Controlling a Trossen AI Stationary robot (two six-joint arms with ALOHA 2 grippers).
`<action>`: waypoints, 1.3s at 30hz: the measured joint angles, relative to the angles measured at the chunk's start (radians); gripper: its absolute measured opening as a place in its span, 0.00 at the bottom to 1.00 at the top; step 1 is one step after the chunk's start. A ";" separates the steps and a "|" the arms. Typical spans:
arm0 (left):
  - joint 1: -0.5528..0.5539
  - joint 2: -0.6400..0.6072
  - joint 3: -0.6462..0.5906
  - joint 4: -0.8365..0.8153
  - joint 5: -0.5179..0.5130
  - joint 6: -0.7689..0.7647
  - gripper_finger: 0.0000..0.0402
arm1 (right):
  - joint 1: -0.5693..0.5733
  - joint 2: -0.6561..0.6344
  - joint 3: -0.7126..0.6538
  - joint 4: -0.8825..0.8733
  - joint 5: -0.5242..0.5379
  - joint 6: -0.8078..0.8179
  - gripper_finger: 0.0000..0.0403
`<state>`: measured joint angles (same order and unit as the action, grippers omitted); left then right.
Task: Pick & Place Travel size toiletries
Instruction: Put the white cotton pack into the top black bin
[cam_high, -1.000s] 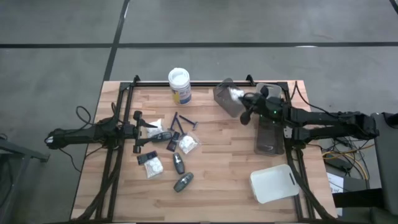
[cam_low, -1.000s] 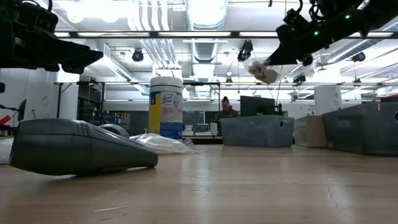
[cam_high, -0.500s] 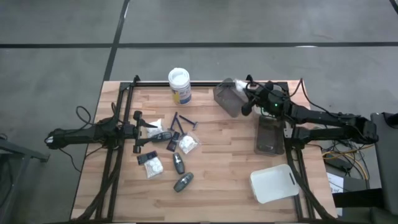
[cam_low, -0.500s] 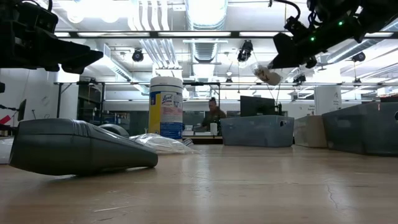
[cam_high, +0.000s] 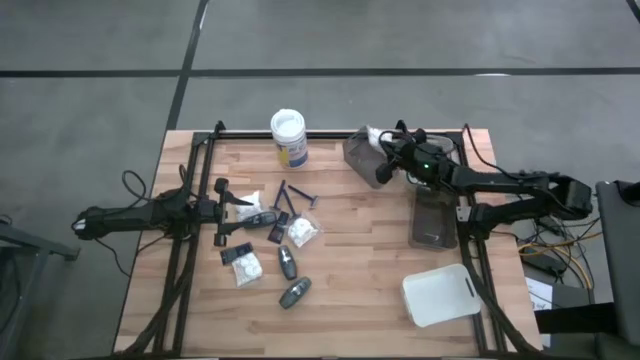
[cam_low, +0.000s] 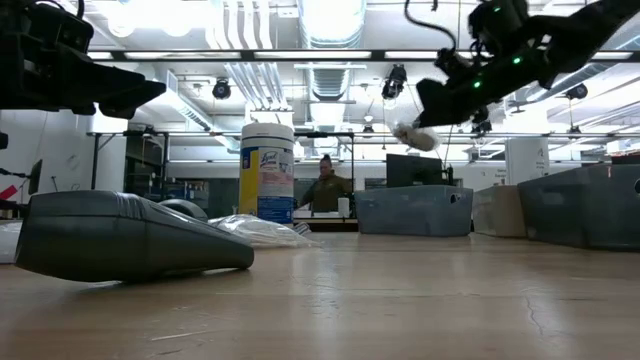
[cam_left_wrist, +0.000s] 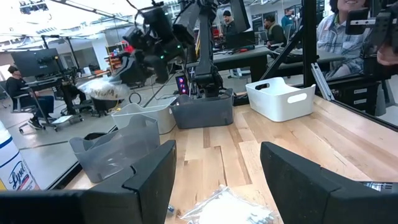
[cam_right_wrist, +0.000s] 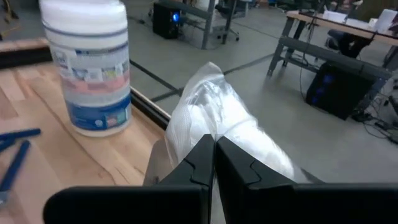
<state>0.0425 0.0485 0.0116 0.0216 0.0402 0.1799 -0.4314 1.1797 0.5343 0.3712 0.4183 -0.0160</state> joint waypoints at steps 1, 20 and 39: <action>0.000 0.000 0.000 0.000 0.000 0.000 0.59 | -0.002 0.022 0.011 0.001 0.000 -0.002 0.02; 0.000 0.000 0.000 0.000 0.000 0.000 0.59 | -0.007 0.267 0.152 -0.050 0.000 -0.044 0.02; 0.000 0.000 0.000 0.000 0.000 0.000 0.59 | -0.078 0.410 0.151 -0.007 -0.037 0.067 0.02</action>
<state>0.0425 0.0485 0.0116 0.0216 0.0400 0.1799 -0.5091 1.5897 0.6853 0.3637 0.3817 0.0507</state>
